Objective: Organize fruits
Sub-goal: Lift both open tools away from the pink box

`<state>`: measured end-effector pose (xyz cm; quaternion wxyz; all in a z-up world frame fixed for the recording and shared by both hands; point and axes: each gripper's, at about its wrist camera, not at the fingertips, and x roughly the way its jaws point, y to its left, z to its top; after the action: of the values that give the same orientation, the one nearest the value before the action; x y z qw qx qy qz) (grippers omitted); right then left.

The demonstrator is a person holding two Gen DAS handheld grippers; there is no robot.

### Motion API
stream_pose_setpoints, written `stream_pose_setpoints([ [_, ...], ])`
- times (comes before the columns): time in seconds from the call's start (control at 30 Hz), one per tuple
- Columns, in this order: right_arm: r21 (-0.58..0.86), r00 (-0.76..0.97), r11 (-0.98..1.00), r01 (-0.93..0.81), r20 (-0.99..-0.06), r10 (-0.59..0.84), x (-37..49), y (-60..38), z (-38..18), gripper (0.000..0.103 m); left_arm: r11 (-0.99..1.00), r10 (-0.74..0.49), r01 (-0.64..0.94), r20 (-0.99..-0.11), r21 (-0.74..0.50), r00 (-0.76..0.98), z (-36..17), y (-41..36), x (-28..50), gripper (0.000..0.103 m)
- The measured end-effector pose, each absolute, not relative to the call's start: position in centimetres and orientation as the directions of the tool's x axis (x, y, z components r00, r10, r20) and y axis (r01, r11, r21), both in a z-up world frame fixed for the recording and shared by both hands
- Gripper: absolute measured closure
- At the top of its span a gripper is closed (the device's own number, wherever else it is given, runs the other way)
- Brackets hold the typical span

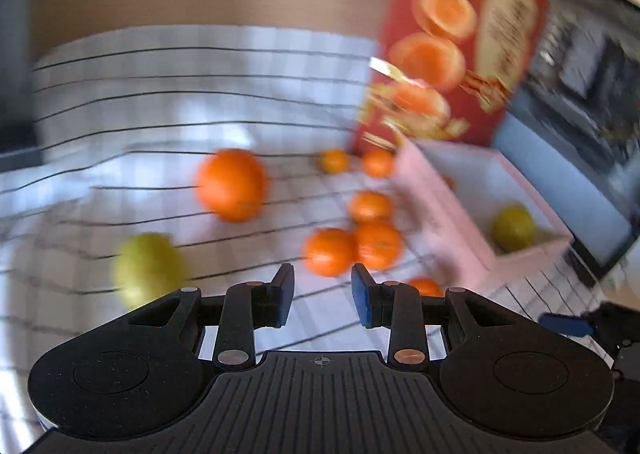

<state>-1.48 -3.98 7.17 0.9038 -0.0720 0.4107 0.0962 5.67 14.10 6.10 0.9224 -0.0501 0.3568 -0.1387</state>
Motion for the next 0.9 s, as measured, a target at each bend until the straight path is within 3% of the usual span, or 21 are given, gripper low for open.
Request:
stream_pose_setpoints([
  [0.33,-0.054,0.616,0.971,-0.235,-0.781,0.105,-2.8,-5.0,6.4,0.018,0.961,-0.228,0.269,-0.733,-0.064,0.641,2.9,10.0,11.5,0.067],
  [0.47,-0.051,0.607,0.974,-0.222,-0.789,0.097,-3.2,-5.9,6.0,0.018,0.966,-0.216,0.248,-0.736,-0.068,0.641,2.1,10.6,13.1,0.054],
  [0.53,-0.047,0.606,0.977,-0.21,-0.79,0.092,-3.3,-6.3,6.0,0.018,0.969,-0.21,0.239,-0.736,-0.067,0.643,1.9,10.7,13.6,0.053],
  [0.7,-0.037,0.589,0.979,-0.199,-0.803,0.089,-3.1,-6.7,5.7,0.018,0.977,-0.19,0.195,-0.762,-0.085,0.619,0.7,11.3,14.7,0.051],
  [0.9,-0.039,0.569,0.974,-0.223,-0.816,0.098,-3.2,-6.2,5.1,0.018,0.978,-0.196,0.178,-0.747,-0.106,0.635,0.6,11.7,14.5,0.058],
])
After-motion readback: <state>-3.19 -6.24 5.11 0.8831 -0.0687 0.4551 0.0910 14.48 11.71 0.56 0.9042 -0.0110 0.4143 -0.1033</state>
